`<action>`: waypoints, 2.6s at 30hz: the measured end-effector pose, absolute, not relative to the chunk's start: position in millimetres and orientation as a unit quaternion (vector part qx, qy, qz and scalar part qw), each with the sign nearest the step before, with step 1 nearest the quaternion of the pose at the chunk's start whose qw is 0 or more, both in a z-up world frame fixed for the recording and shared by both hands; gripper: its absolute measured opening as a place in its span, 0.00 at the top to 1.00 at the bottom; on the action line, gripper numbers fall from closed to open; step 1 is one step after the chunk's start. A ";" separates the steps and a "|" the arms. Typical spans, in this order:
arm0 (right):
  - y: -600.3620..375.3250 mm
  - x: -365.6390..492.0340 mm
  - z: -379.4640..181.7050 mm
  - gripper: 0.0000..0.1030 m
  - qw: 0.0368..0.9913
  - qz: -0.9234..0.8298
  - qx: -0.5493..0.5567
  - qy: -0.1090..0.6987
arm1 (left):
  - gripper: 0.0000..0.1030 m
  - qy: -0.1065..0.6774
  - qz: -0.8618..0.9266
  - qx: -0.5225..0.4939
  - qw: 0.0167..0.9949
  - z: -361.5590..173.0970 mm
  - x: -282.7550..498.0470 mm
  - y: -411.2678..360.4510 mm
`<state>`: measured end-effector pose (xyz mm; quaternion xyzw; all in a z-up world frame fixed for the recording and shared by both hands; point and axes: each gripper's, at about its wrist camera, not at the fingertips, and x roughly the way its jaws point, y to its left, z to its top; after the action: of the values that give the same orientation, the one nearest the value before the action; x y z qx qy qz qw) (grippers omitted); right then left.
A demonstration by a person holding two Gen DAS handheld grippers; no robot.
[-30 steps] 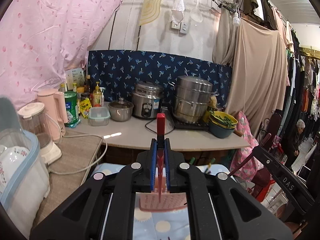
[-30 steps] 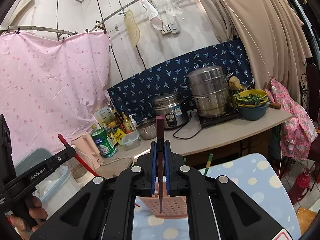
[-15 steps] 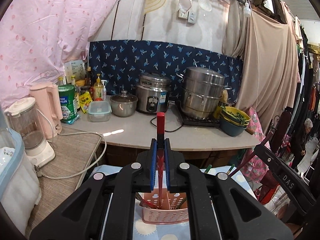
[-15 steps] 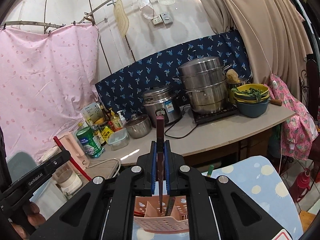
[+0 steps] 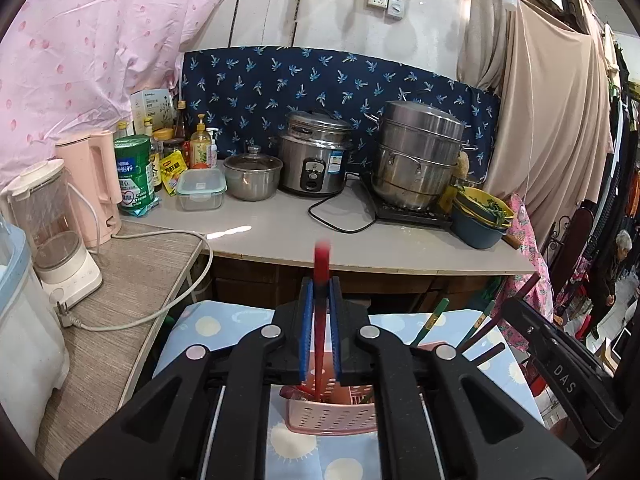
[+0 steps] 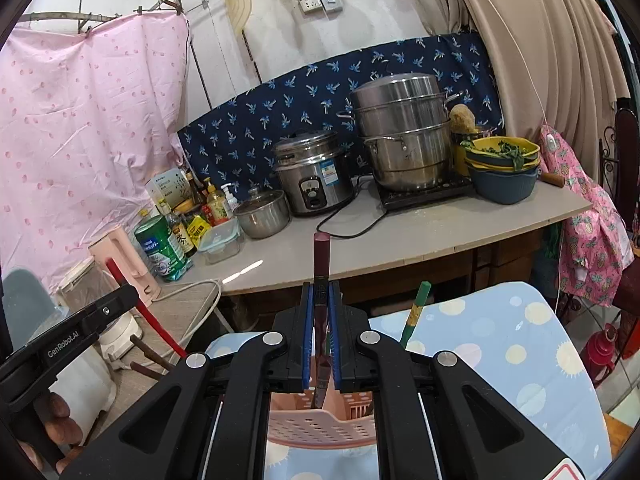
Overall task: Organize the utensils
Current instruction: 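Lower both chopsticks into the pink basket and open both tools, then move both open tools back down to the last two chopsticks, then grasp the dark red chopstick with the right tool while the left tool grasps the dark brown one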
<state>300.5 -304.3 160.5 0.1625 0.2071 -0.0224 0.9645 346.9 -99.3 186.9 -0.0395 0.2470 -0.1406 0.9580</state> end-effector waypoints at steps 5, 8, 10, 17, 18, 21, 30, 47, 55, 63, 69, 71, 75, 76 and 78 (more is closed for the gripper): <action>-306.1 293.5 162.9 0.81 0.966 -0.026 0.168 0.197 | 0.65 0.244 -0.130 -0.043 0.960 186.8 341.4 -95.5; -304.9 286.1 165.8 0.77 0.968 -0.027 0.163 0.191 | 0.65 0.244 -0.131 -0.042 0.960 187.8 337.7 -93.8; -303.9 279.5 167.3 0.76 0.968 -0.025 0.164 0.188 | 0.64 0.244 -0.130 -0.041 0.960 188.4 334.7 -92.1; -295.9 249.7 171.3 0.74 0.971 -0.020 0.153 0.180 | 0.63 0.245 -0.132 -0.033 0.960 186.6 311.3 -87.3; -294.1 244.5 170.8 0.73 0.972 -0.019 0.151 0.180 | 0.63 0.245 -0.132 -0.031 0.960 185.9 307.5 -86.4; -288.2 226.4 166.6 0.68 0.973 -0.019 0.144 0.182 | 0.63 0.251 -0.133 -0.028 0.959 180.4 292.8 -82.4; -271.3 177.5 140.0 0.68 0.967 -0.004 0.147 0.210 | 0.63 0.276 -0.124 -0.005 0.953 150.7 248.3 -70.4; -251.4 99.3 78.9 0.68 0.952 -0.015 0.134 0.274 | 0.63 0.343 -0.119 -0.002 0.932 89.5 180.5 -48.6; -242.4 68.8 41.8 0.68 0.938 -0.008 0.132 0.320 | 0.63 0.386 -0.120 0.008 0.915 46.5 148.4 -35.1; -215.9 42.6 2.9 0.68 0.926 0.008 0.109 0.362 | 0.63 0.426 -0.117 0.008 0.897 12.0 122.5 -24.3; -195.8 29.9 -22.9 0.68 0.914 0.023 0.099 0.394 | 0.63 0.450 -0.122 0.020 0.885 -8.7 104.7 -24.4; -190.8 27.2 -30.0 0.68 0.910 0.026 0.098 0.402 | 0.63 0.454 -0.123 0.023 0.882 -12.7 101.2 -24.6; -182.4 24.0 -39.1 0.70 0.906 0.031 0.091 0.411 | 0.63 0.460 -0.123 0.028 0.879 -17.7 96.8 -25.4; -181.4 24.1 -40.6 0.70 0.906 0.032 0.090 0.413 | 0.63 0.461 -0.124 0.028 0.878 -18.6 96.3 -25.2; -179.0 23.9 -43.3 0.71 0.904 0.033 0.088 0.416 | 0.63 0.464 -0.124 0.030 0.877 -20.4 94.9 -25.2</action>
<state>23.9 -179.0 -43.3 0.0879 0.4160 0.0334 0.9045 94.9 -25.2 -20.4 0.0299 0.4639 -0.1238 0.8767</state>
